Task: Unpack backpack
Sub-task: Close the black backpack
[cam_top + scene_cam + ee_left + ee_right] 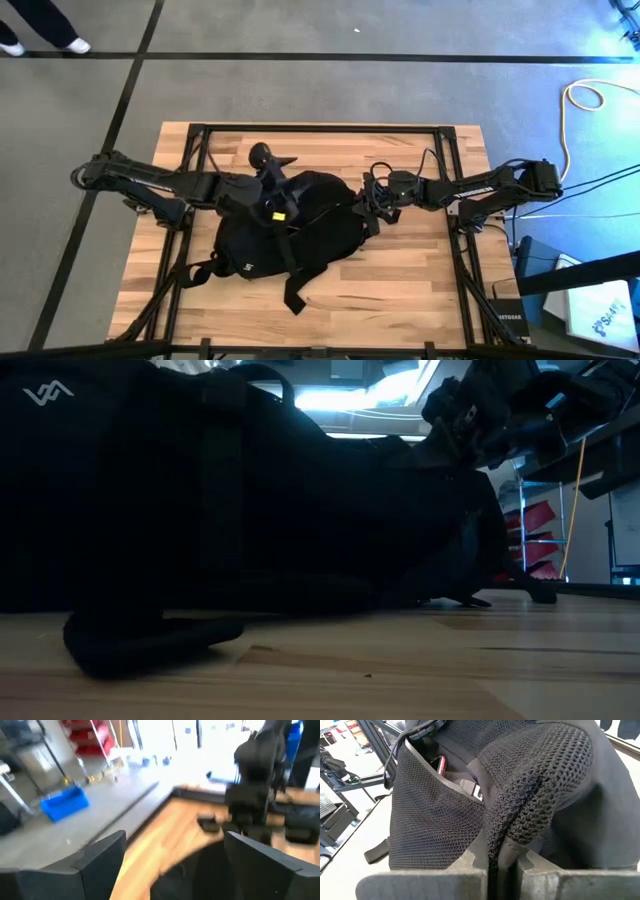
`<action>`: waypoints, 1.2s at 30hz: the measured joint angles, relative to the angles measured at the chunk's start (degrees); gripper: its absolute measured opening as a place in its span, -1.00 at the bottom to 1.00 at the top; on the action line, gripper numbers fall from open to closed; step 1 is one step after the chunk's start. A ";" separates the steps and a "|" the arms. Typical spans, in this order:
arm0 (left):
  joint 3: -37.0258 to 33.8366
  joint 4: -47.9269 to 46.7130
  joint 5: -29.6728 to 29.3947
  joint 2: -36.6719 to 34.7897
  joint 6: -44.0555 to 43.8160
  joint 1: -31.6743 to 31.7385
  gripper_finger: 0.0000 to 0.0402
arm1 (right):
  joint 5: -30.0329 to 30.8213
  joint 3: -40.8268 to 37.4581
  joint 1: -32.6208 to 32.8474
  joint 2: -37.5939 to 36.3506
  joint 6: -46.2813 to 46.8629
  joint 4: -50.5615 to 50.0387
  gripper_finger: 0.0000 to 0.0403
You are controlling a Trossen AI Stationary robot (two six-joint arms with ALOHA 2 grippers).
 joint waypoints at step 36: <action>2.43 24.13 -22.84 33.86 -33.08 -14.07 0.59 | 17.01 0.00 5.54 0.28 -12.41 4.41 -0.97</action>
